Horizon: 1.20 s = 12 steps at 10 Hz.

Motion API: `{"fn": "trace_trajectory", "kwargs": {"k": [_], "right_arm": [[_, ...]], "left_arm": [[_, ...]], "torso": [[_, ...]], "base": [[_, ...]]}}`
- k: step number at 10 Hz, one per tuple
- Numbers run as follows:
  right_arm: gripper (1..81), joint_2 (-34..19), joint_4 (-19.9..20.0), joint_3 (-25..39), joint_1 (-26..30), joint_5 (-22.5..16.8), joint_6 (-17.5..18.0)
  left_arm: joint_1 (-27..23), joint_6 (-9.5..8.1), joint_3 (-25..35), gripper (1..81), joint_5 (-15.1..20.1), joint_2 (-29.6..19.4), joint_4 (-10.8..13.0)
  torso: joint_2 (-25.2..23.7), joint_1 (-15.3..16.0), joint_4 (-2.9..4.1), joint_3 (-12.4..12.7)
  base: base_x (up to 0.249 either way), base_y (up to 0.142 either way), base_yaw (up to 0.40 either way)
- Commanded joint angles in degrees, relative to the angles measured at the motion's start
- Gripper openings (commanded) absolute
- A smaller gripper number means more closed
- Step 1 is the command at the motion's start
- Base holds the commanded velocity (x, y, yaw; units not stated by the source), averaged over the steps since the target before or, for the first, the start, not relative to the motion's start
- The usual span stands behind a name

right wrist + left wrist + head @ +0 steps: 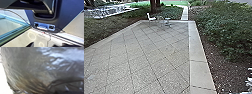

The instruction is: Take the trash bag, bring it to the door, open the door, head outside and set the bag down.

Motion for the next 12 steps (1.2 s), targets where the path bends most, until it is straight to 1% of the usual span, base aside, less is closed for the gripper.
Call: {"fn": "trace_trajectory", "kwargs": {"k": [1,3,4,7,8,10,12], "right_arm": [[81.1,0.2,0.2,0.2,-0.3,-4.5,-0.2],[81.1,0.4,0.1,0.2,-0.6,-4.5,-0.2],[81.1,0.4,0.1,0.2,-0.7,-4.4,-0.2],[81.1,0.6,0.1,0.1,-0.6,-4.4,-0.2],[81.1,0.6,0.1,0.0,-0.6,-4.4,-0.2],[81.1,0.7,0.1,-0.1,-0.6,-4.4,-0.2],[81.1,1.0,0.0,-0.3,-0.5,-4.4,-0.2]], "left_arm": [[-12.4,0.12,-8.9,1.0,12.4,-1.3,-3.5],[-17.0,0.12,-13.2,1.0,17.3,-0.2,-3.6],[-18.8,0.12,-15.1,1.0,18.7,0.1,-3.6],[-22.8,0.03,-16.0,1.0,20.3,-0.1,-3.3],[-24.6,0.03,-16.0,1.0,21.7,-0.8,-3.3],[-27.3,-0.94,-16.9,1.0,24.3,-1.5,-3.1],[-28.6,-1.02,-17.6,1.0,24.8,-2.1,-3.5]], "torso": [[0.0,0.0,0.0,0.0],[0.0,0.0,0.0,0.0],[0.0,0.0,0.0,0.0],[0.0,0.0,0.0,-0.1],[0.0,0.0,0.0,-0.1],[0.0,0.0,0.0,-0.1],[0.1,0.1,0.0,-0.1]], "base": [[0.0,0.0,0.0],[0.0,0.0,0.0],[0.0,0.0,0.0],[0.0,0.0,0.0],[0.0,0.0,0.0],[0.0,0.0,0.0],[0.0,0.0,0.0]]}}
